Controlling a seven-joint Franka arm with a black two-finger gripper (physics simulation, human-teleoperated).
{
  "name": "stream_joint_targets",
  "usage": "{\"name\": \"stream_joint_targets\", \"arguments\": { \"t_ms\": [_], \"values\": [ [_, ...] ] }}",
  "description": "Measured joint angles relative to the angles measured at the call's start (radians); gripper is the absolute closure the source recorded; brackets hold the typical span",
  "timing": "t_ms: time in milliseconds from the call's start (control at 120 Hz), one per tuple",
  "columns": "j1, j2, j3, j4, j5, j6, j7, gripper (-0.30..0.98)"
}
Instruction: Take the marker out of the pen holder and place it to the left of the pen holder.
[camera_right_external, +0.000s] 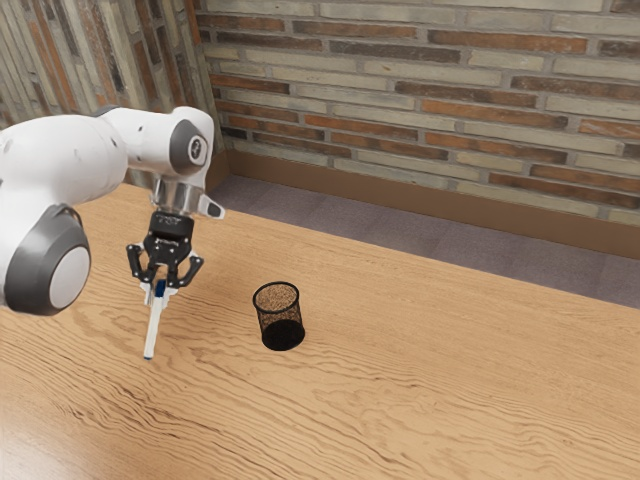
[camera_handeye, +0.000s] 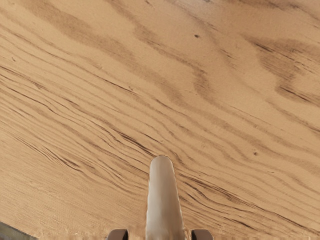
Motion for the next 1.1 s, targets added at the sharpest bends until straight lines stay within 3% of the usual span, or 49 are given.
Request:
{"name": "stream_joint_targets", "arguments": {
  "t_ms": [183,325,433,675,1100],
  "values": [
    [-0.026,-0.031,0.002,0.003,-0.003,-0.05,-0.018,0.27],
    [-0.299,-0.423,-0.012,-0.091,0.153,0.114,0.03,0.14],
    [-0.405,-0.545,-0.027,-0.122,0.217,0.236,0.09,0.09],
    [-0.423,-0.58,-0.042,-0.142,0.251,0.329,0.19,0.04],
    [-0.391,-0.582,-0.039,-0.173,0.256,0.36,0.292,0.02]
  ]
}}
